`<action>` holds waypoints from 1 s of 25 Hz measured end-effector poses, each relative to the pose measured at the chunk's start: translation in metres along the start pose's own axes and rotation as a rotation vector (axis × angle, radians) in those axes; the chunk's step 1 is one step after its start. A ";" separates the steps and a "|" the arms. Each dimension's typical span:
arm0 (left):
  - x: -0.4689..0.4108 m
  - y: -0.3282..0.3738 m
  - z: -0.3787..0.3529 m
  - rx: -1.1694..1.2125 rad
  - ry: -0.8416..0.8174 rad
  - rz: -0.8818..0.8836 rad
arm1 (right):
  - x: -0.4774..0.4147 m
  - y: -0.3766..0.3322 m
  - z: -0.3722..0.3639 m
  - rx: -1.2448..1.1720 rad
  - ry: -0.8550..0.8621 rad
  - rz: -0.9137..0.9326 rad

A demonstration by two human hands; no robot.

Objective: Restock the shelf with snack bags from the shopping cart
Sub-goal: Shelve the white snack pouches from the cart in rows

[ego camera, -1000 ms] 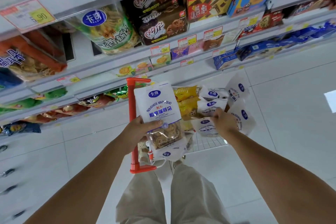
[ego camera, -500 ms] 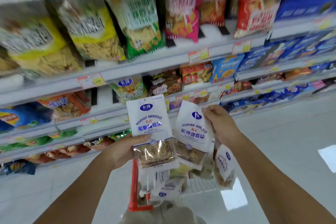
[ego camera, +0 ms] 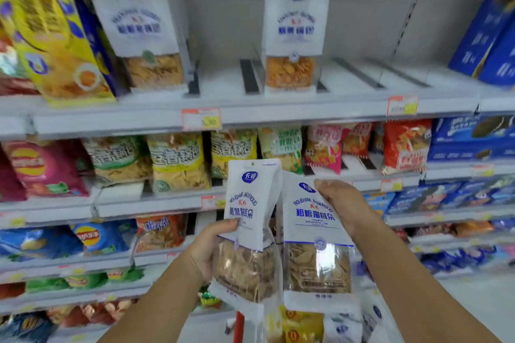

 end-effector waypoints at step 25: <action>0.089 0.256 0.103 0.302 -0.182 -0.645 | -0.018 -0.144 -0.277 0.369 -0.227 0.651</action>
Point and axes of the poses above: each hand's wrist, its own x-axis away from the middle knuckle, its own z-axis out of the back of the hand, y = z × x, the point moved 2 cm from there along -x, towards the middle knuckle, and after that the axes turned 2 degrees about z, right-handed, at the moved point
